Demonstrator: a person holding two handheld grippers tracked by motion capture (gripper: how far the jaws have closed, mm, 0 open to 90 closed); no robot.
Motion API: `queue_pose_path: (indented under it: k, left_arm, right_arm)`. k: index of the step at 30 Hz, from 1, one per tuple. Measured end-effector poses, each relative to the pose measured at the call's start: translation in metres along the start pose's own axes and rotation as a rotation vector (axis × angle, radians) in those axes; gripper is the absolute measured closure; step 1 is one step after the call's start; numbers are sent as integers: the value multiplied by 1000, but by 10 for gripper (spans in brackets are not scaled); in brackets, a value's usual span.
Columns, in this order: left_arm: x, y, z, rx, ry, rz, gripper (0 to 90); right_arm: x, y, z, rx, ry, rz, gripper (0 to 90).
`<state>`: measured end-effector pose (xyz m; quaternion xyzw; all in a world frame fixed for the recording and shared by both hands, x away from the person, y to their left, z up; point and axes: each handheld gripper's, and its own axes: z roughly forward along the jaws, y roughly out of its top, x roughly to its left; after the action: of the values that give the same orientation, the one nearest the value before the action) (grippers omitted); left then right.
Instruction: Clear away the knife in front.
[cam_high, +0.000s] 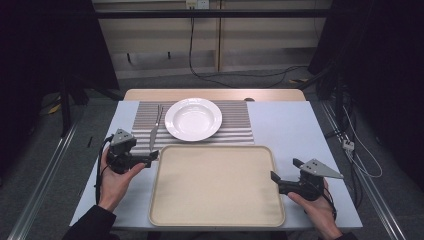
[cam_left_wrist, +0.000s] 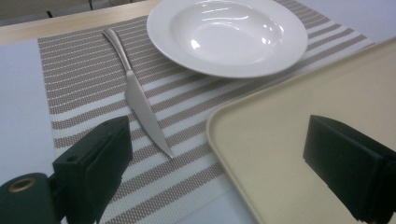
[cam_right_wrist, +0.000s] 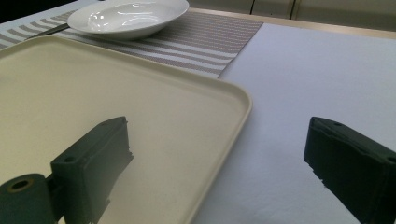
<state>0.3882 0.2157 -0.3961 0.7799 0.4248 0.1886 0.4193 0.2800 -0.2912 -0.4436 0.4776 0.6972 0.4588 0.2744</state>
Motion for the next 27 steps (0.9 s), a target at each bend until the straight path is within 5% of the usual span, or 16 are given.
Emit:
queue_pose_path:
  k: [16, 22, 27]
  left_arm:
    - [22, 23, 25, 43, 49, 4, 98]
    - [34, 30, 36, 31, 71, -52, 173]
    - [43, 36, 50, 74, 68, -61, 169]
  right_arm:
    - [0, 0, 2, 9, 8, 1, 68]
    - [0, 0, 3, 12, 16, 4, 68]
    - [2, 0, 5, 12, 39, 6, 66]
